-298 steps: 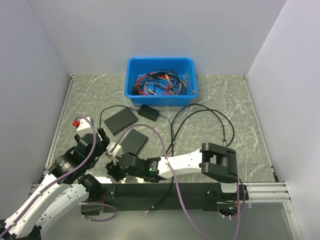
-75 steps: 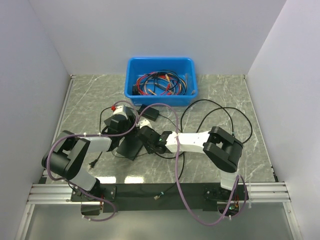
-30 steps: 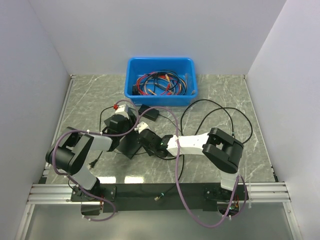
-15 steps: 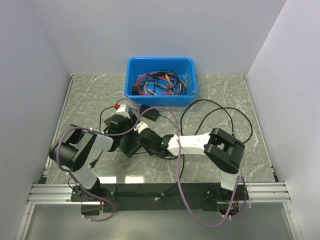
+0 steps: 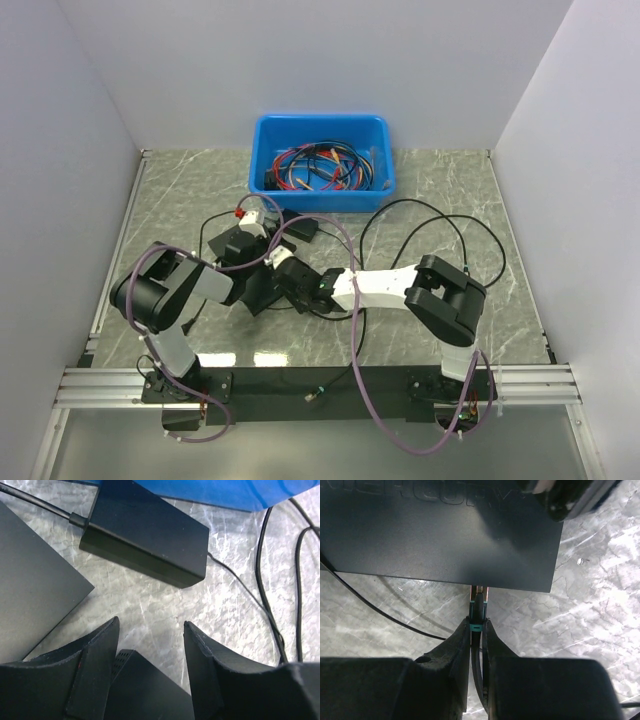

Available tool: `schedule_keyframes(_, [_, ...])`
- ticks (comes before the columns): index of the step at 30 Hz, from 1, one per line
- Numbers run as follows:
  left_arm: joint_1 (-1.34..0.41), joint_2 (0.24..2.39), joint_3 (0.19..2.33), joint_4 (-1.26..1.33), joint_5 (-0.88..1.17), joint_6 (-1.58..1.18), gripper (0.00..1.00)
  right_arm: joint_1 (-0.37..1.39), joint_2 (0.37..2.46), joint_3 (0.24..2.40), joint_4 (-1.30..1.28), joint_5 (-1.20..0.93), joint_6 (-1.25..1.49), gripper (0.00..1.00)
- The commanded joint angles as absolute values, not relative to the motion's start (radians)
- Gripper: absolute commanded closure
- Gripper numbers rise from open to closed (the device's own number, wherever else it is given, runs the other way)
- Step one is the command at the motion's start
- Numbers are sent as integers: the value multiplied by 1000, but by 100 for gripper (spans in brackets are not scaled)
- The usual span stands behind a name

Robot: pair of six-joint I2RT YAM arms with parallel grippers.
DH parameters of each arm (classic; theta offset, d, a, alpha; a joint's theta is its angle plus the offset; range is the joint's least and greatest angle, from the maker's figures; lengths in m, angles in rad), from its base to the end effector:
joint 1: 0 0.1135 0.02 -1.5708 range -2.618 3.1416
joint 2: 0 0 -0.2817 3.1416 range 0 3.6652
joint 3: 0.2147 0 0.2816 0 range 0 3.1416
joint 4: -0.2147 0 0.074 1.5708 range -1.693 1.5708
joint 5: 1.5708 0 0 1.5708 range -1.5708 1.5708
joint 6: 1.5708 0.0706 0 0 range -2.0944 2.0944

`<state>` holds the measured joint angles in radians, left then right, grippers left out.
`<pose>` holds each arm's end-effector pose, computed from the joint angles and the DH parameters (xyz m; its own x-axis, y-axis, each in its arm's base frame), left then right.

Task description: Insert the plug into the switch port

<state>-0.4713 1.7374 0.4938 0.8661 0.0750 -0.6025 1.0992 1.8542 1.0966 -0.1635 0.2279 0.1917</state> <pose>0.3060 -0.1619 0.0968 -0.5623 -0.3477 -0.7503 0.2381 0.8008 -0.5496 0.2079 0.3725 0.1248 -0.5086 -0.5888 -0.6281 -0.7220 0.6891 -0.0614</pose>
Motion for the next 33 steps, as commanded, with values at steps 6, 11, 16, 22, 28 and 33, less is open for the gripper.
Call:
schedule_keyframes(6, [-563,1827,370,707,324,-779,41,1065,1931,1200,206,339,319,100])
schedule_keyframes(11, [-566,1830,339,735,321,-793,41,1060,1921,1238,196,382,348,100])
schedule_keyframes(16, [-566,1865,321,791,342,-819,41,1023,1902,1273,201,353,383,100])
schedule_keyframes(22, [-568,1867,298,827,344,-834,41,1000,1890,1345,212,290,394,100])
schedule_keyframes(28, [-572,1845,296,810,333,-833,42,991,1864,1371,255,256,390,100])
schedule_keyframes(33, [-580,1856,299,816,331,-839,42,989,1818,1309,359,239,408,100])
